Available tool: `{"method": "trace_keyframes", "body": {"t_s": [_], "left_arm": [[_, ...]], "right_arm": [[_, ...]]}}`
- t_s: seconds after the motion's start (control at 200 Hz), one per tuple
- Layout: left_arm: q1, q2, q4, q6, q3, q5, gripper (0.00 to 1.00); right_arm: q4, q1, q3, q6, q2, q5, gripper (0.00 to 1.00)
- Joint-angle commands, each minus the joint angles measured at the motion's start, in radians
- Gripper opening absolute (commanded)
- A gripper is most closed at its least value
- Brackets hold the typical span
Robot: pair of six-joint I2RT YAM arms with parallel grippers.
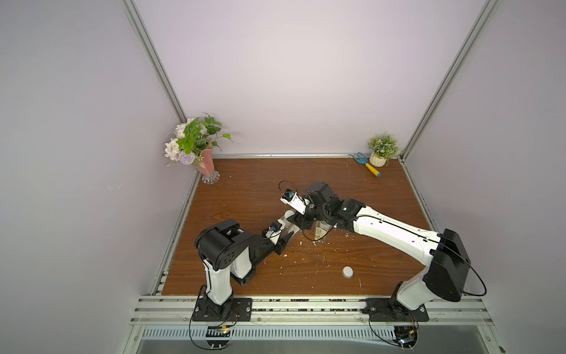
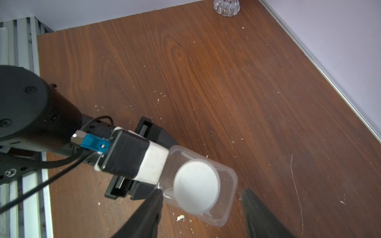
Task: Screw on the bottle caps
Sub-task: Screw the bottle cap onto the plastic bottle.
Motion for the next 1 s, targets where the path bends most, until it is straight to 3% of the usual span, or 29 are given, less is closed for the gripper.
{"method": "trace_keyframes", "body": {"t_s": [0.0, 0.305, 0.66, 0.996], "left_arm": [[-0.012, -0.004, 0.038, 0.002, 0.001, 0.026, 0.32], [-0.012, -0.001, 0.033, 0.005, 0.004, 0.029, 0.32], [-0.012, -0.002, 0.034, 0.003, 0.002, 0.032, 0.32], [-0.011, -0.002, 0.032, 0.002, 0.002, 0.031, 0.32]], "right_arm": [[0.037, -0.006, 0.031, -0.029, 0.016, -0.036, 0.65], [0.023, -0.007, 0.022, -0.047, 0.035, -0.048, 0.63], [0.047, -0.011, 0.019, -0.04, 0.042, -0.034, 0.52], [0.034, -0.011, 0.024, -0.036, 0.056, -0.027, 0.47]]}}
